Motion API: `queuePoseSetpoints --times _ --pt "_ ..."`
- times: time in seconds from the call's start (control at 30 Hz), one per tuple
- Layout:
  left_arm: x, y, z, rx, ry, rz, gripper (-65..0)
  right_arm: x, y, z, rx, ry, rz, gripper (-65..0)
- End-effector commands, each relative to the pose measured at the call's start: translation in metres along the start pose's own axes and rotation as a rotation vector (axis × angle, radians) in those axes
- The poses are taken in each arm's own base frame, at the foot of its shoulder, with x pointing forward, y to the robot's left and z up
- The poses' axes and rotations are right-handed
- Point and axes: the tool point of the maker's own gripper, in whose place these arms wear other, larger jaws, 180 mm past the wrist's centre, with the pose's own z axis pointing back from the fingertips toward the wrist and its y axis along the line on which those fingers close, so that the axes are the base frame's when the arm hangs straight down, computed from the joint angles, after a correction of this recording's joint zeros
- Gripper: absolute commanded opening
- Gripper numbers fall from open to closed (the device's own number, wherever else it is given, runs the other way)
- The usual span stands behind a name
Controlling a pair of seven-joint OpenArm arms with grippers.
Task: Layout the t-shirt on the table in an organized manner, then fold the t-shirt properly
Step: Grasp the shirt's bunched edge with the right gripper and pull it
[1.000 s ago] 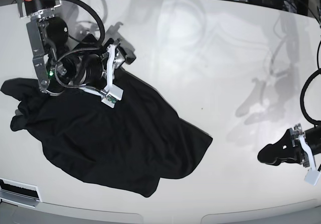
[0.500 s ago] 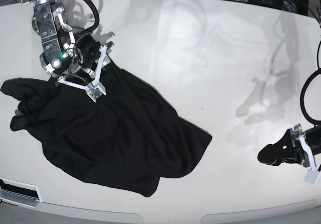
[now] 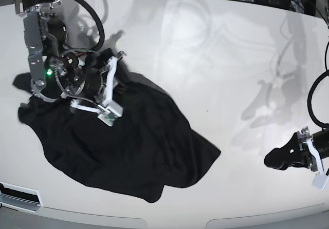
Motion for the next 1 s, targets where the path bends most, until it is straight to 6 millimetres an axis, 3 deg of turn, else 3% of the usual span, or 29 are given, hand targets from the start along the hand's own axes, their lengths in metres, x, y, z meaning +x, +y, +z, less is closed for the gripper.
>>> queuePoseSetpoints --times 0.0,0.07,0.13,0.23,0.37,0.53,0.63,0.7,0.77,0.87,0.97 --pt "0.025 -0.004 0.009 -0.007 -0.064 -0.036 -36.0 0.028 0.012 0.012 0.042 -0.102 0.039 -65.0" --pt "0.025 -0.004 0.009 -0.007 -0.064 -0.036 -36.0 0.058 0.036 0.028 0.134 -0.228 0.062 -65.0" --pt "0.025 -0.004 0.009 -0.007 -0.064 -0.036 -36.1 0.081 0.048 0.041 0.192 -0.325 0.079 -65.0" --pt "0.025 -0.004 0.009 -0.006 -0.062 -0.036 -36.1 0.094 0.035 0.045 0.145 -0.351 0.111 -65.0" --pt "0.024 -0.004 0.009 -0.006 -0.059 -0.037 -36.0 0.077 -0.02 0.034 -0.114 -0.227 0.164 -65.0" --pt "0.024 -0.004 0.009 -0.007 -0.061 -0.036 -36.0 0.034 -0.075 0.017 -0.307 -0.08 0.143 -63.7" --pt "0.024 -0.004 0.009 -0.007 -0.06 -0.037 -36.0 -0.005 -0.121 0.013 -0.485 0.0 0.0 -42.5" --pt "0.024 -0.004 0.009 -0.007 -0.06 -0.037 -36.1 -0.034 -0.156 0.021 -0.647 0.089 -0.089 -30.1" --pt "0.024 -0.004 0.009 -0.007 -0.06 -0.037 -36.0 -0.053 -0.179 0.036 -0.772 0.163 -0.191 -25.6" --pt "0.024 -0.004 0.009 -0.007 -0.061 -0.036 -36.1 -0.056 -0.189 0.05 -0.82 0.215 -0.241 -25.8" --pt "0.024 -0.004 0.009 -0.007 -0.061 -0.037 -36.1 -0.033 -0.19 0.055 -0.799 0.169 -0.209 -25.8"
